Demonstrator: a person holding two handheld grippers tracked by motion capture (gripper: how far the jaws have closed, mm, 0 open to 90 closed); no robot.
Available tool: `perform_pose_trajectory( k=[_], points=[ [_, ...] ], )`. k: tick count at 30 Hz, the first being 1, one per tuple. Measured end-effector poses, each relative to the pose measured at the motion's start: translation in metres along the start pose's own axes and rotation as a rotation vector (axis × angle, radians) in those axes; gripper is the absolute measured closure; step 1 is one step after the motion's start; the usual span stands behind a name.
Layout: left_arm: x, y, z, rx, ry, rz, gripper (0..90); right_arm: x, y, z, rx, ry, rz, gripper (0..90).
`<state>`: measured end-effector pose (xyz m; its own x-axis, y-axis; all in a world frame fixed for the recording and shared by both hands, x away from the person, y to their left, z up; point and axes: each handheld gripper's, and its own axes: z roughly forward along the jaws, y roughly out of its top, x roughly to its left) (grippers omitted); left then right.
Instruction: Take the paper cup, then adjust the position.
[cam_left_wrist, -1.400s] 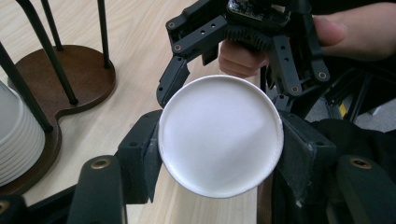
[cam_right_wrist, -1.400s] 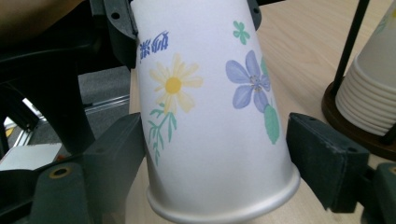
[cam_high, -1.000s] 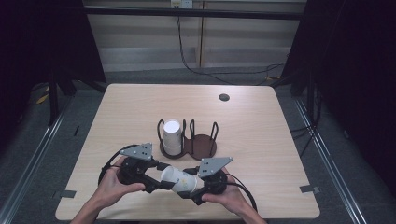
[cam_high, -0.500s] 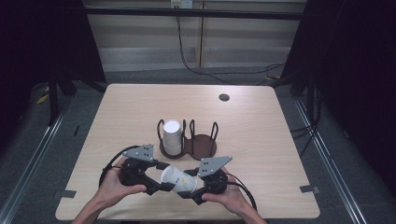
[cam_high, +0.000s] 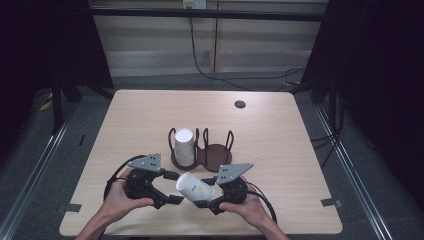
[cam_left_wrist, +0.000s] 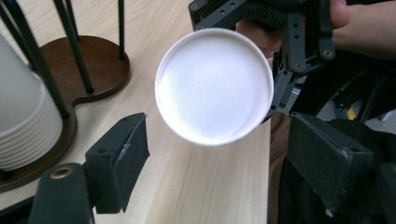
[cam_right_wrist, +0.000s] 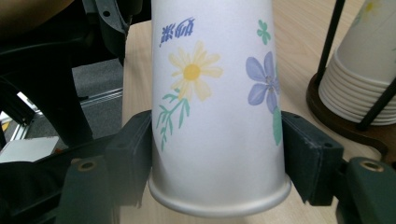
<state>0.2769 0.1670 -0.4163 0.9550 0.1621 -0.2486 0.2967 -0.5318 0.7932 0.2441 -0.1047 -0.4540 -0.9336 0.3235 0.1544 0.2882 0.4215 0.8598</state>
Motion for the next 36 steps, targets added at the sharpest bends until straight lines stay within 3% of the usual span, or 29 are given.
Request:
perform_pose_trajectory(
  k=[6,12,25,27,31,36],
  points=[
    [0.002,-0.003,-0.001,0.014,0.023,-0.004,20.7,-0.005,-0.001,-0.001,0.015,-0.011,0.041,31.4],
    [0.004,-0.008,0.002,0.059,0.039,-0.011,21.2,-0.007,-0.001,0.0,0.03,-0.016,0.056,31.5],
    [0.002,-0.011,0.012,0.131,0.079,0.028,21.2,-0.007,-0.001,-0.006,0.095,-0.043,0.053,31.5],
    [0.003,-0.01,0.012,0.149,0.086,0.049,21.2,-0.008,-0.001,-0.005,0.102,-0.044,0.052,31.5],
    [0.003,-0.011,0.013,0.151,0.085,0.038,21.2,-0.008,0.0,-0.004,0.123,-0.046,0.046,31.5],
    [0.003,-0.011,0.014,0.169,0.092,0.054,21.2,-0.008,0.005,-0.003,0.171,-0.037,0.023,31.5]
  ],
)
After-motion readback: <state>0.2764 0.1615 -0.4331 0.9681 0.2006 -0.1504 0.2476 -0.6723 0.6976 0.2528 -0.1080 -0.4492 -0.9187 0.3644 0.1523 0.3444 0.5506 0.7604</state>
